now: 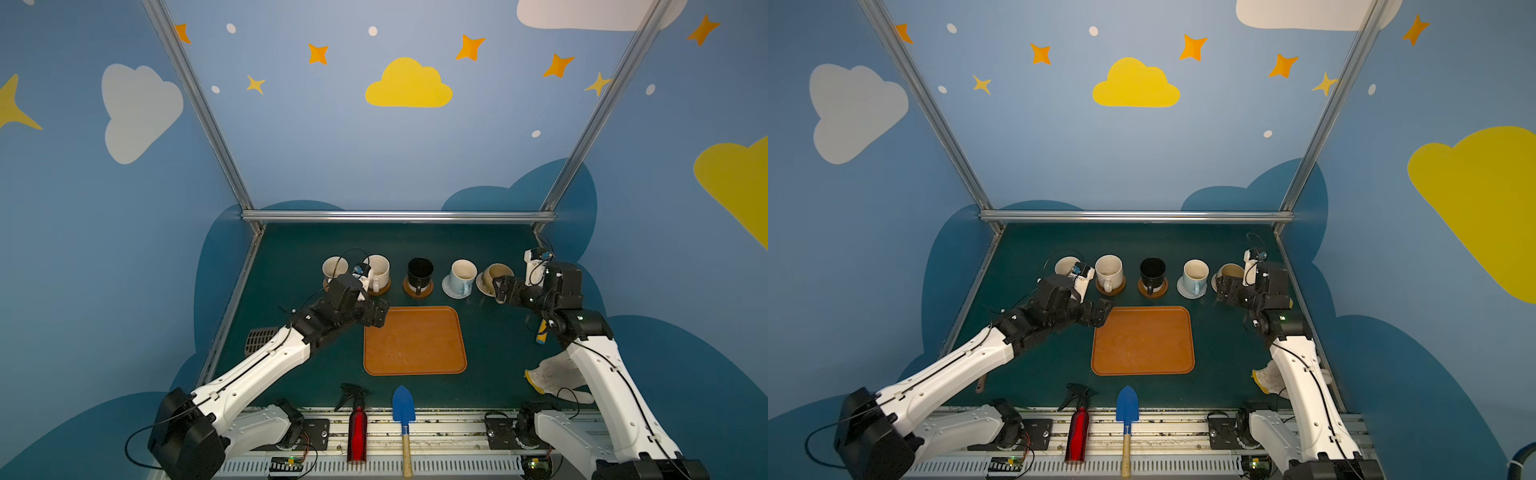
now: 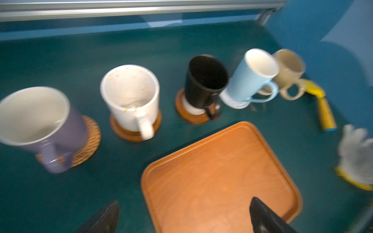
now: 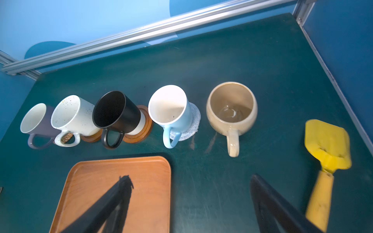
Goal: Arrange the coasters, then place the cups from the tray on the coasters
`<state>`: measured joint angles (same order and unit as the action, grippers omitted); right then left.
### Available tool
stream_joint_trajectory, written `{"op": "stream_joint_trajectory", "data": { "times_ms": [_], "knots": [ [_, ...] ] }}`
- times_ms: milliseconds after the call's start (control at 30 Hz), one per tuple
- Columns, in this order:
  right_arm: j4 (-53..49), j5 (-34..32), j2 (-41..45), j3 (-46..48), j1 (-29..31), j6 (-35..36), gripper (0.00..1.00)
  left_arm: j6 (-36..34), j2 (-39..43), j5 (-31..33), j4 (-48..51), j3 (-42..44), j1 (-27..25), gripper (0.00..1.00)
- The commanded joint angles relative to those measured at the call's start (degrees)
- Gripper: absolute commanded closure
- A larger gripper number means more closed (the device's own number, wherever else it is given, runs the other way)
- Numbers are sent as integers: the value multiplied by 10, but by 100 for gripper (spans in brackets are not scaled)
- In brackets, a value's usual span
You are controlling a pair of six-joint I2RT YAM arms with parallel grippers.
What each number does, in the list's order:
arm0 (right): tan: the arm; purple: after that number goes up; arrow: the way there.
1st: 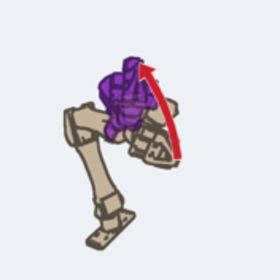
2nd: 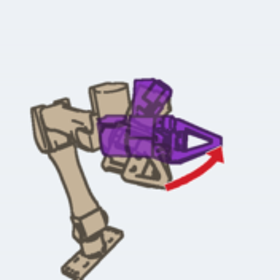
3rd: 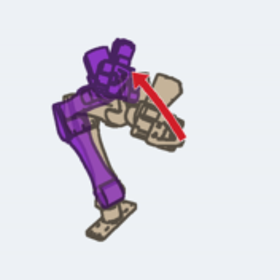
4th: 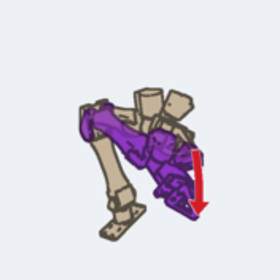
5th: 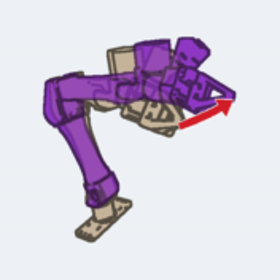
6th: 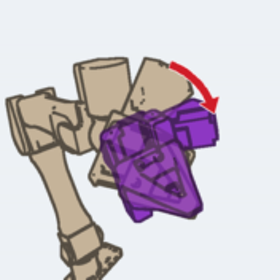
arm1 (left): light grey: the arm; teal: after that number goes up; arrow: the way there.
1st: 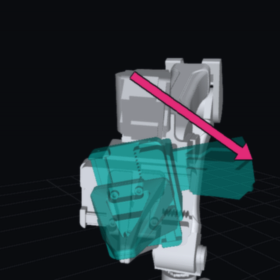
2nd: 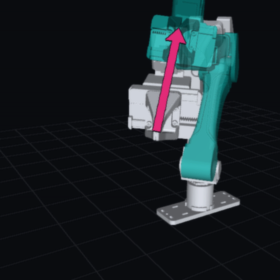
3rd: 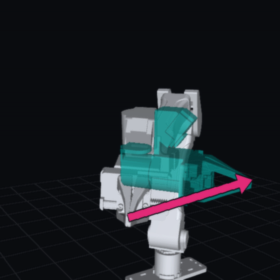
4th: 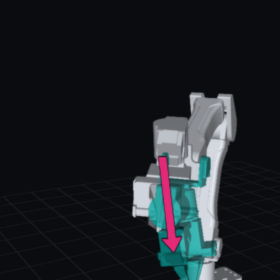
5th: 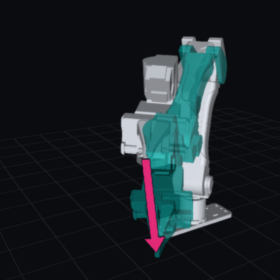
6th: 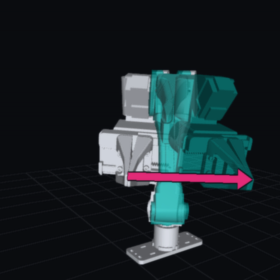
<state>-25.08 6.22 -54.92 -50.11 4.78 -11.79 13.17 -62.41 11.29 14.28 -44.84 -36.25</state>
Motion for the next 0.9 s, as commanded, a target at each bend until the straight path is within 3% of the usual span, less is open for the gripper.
{"op": "stream_joint_trajectory", "data": {
  "times_ms": [0,200,300,400,667,867],
  "knots": [
    [83,5,34,56,4,-2,9,-97,49,136,-109,66,7,0],
    [280,-36,95,248,4,9,10,-188,72,218,-250,187,53,0],
    [329,-76,106,290,4,45,9,-193,42,259,-297,213,71,0],
    [342,-130,96,306,4,62,10,-191,12,263,-366,244,94,0],
    [519,-181,31,377,2,71,10,-232,-65,232,-526,300,141,0],
    [623,-168,-64,376,2,99,11,-206,-79,133,-580,308,222,0]
  ]
}}
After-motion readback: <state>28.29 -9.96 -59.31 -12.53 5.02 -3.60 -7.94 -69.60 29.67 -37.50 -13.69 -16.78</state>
